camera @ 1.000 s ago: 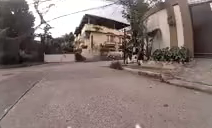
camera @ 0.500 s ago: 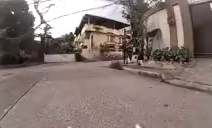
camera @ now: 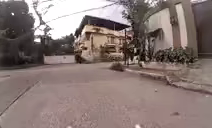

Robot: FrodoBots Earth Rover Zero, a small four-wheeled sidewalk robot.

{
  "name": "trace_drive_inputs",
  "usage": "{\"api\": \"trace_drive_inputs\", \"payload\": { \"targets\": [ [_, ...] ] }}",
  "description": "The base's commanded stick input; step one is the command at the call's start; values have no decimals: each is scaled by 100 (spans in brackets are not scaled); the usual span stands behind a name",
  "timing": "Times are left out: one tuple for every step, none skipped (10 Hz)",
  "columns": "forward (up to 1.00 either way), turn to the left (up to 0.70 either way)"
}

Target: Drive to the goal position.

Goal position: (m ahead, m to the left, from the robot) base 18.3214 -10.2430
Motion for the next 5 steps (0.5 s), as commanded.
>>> {"api": "trace_drive_inputs", "payload": {
  "targets": [
    [100,3],
    [100,3],
    [100,3],
    [100,3],
    [100,3]
  ]
}}
